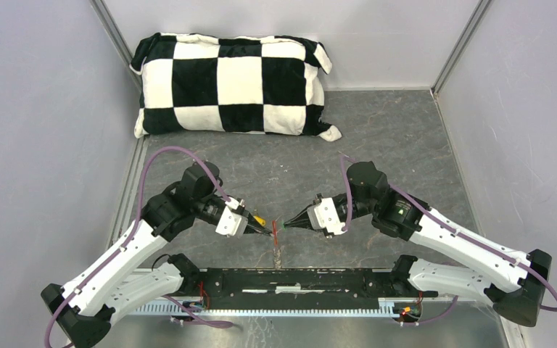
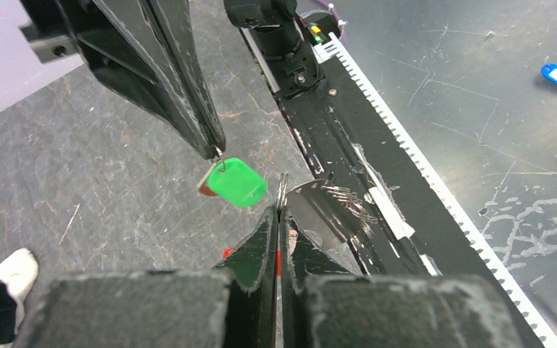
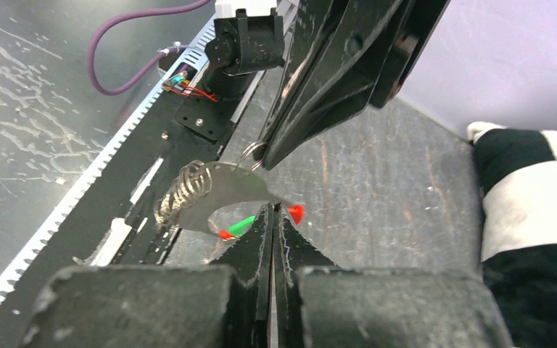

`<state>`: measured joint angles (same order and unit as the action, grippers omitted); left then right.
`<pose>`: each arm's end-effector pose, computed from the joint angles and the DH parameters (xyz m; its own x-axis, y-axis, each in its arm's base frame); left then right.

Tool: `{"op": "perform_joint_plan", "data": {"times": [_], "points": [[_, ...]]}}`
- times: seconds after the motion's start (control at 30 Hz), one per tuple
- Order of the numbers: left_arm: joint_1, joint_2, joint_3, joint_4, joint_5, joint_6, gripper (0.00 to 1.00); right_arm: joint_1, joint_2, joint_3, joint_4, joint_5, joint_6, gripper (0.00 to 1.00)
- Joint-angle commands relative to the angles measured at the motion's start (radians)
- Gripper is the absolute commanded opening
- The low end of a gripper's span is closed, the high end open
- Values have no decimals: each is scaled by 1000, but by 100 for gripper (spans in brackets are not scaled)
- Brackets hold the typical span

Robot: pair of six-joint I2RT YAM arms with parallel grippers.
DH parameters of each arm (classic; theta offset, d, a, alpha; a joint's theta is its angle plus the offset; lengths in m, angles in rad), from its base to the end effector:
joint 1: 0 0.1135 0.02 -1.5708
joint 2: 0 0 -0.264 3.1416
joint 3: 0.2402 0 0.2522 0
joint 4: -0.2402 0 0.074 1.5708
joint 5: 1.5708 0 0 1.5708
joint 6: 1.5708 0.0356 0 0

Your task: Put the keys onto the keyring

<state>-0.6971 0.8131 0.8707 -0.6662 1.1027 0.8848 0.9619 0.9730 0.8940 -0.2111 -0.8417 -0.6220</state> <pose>0.0973 -0.1229 0.3278 0.3809 0.1364 -0.9145 0.8783 -0.3627 0.3117 0.1006 0.1907 0.3442 0.4236 -0.0712 -0.9031 -0.8716 -0.3034 -0.3849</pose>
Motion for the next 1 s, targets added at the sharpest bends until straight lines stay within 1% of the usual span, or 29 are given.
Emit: {"op": "perform_joint_plan", "data": {"times": [0.0, 0.23, 0.97], "points": [[-1, 22, 58, 11, 71, 67, 2, 20, -11, 46, -31, -15, -81, 1], [-1, 28, 73, 11, 78, 41, 2, 40, -15, 45, -68, 17, -123, 1], [-1, 45, 88, 11, 50, -24, 2, 76, 21, 63, -42, 27, -107, 1]]}}
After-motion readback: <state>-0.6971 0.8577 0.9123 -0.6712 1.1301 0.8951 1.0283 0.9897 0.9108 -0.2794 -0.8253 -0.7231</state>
